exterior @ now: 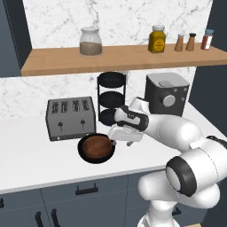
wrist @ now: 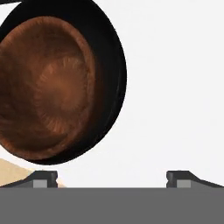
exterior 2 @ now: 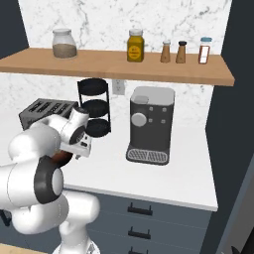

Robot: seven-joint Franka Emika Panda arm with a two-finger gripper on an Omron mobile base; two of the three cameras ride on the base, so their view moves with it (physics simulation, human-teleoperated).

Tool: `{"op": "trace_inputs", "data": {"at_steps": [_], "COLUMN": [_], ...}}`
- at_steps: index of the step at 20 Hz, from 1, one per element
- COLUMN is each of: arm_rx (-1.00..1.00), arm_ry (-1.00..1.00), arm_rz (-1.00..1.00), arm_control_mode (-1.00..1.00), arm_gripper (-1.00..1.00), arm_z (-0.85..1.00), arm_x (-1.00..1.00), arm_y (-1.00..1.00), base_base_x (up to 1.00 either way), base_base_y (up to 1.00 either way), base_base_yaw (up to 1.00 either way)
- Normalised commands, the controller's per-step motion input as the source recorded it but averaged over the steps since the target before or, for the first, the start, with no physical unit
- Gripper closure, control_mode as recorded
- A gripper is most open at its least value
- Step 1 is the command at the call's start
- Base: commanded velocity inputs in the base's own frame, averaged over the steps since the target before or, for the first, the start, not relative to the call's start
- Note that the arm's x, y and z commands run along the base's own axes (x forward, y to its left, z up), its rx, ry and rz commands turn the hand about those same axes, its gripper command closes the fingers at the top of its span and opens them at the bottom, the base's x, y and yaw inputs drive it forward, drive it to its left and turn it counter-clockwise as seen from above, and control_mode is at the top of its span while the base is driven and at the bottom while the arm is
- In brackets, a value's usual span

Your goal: Pick up the bowls on the counter and stack them on top of one another in the open cabinet. Place the smaller bowl on top of the larger bowl.

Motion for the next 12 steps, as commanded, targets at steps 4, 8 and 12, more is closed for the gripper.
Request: {"op": "trace_inputs", "data": {"at_steps": [4,8,12], "arm_rx": [0.00,0.00,0.00], "arm_ry": [0.00,0.00,0.00], "arm_rz": [-0.18,-0.14,-0.12], "arm_control_mode": [-1.00,-1.00,-1.00], "arm_gripper": [-1.00,-1.00,-1.00], "arm_z": [-0.01,-0.04,-0.28], "arm_x": [0.29,0.35,0.23], "arm_y": [0.23,0.37,0.08], "base_base_x": [0.00,0.00,0.00], "base_base_y": [0.00,0.00,0.00], "base_base_yaw": [0.00,0.00,0.00]}}
